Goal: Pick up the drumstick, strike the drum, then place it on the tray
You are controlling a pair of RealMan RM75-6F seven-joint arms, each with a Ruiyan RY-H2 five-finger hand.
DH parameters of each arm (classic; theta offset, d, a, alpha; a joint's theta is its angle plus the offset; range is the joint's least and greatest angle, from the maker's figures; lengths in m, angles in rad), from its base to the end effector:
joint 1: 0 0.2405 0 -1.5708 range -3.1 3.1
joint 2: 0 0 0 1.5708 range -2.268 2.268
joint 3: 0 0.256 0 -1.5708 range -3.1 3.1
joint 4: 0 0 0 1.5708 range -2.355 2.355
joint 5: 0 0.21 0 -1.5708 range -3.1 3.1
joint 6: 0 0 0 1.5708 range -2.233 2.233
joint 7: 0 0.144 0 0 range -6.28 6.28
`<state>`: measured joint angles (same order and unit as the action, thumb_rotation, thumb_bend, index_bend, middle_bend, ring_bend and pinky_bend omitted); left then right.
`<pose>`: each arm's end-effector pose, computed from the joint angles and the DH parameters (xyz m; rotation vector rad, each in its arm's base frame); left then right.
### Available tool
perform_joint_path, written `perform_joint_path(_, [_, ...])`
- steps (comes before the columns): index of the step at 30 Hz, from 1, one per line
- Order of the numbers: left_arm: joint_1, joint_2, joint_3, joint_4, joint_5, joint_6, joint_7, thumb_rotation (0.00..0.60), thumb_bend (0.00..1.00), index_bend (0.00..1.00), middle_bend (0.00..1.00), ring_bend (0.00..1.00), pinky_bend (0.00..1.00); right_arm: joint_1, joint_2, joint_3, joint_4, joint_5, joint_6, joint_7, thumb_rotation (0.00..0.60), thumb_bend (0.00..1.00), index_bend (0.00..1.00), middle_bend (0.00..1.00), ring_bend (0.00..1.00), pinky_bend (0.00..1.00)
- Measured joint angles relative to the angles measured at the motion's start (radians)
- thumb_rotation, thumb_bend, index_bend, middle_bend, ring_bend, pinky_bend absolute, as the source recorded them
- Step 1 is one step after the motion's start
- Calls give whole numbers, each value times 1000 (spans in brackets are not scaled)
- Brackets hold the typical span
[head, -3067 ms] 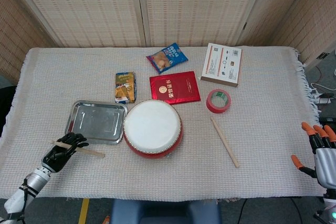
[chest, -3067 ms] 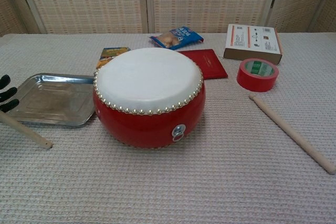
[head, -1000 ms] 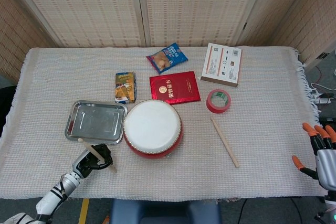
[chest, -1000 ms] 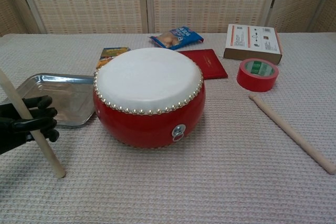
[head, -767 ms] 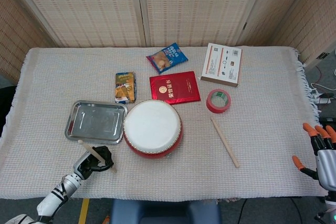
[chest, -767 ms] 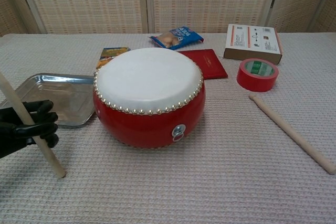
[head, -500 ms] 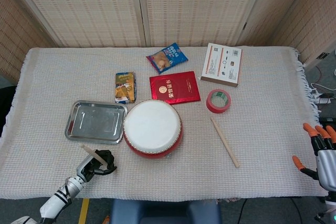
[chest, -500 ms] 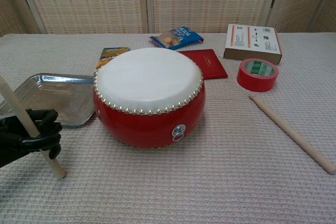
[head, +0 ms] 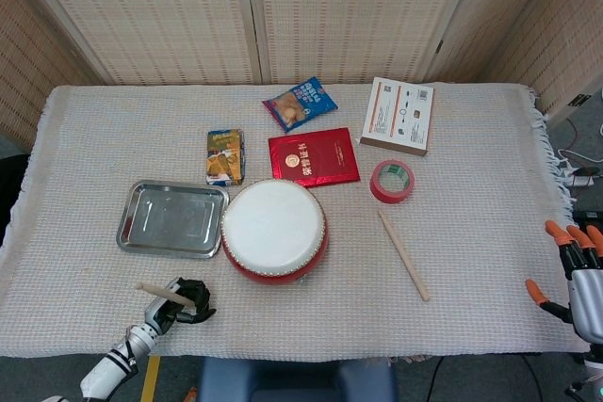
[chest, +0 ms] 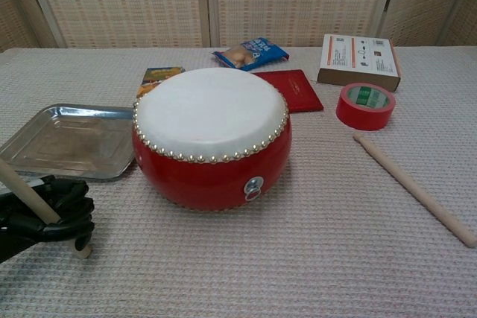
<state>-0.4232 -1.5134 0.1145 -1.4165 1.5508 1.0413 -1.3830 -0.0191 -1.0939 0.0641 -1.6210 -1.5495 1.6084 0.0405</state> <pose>-0.2525 0.2141 -0.0331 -0.9538 -2.5511 -1.3867 -0.3134 -0.1507 0.1816 1.2862 -0.8585 0.9582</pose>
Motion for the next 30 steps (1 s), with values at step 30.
perform_joint_path(30, [41,-60,-58,36,-80,4,151,600,488,1000,1000,1000,1000,-6,-2,2,3,-11,19,3,600,245,69,169,0,12])
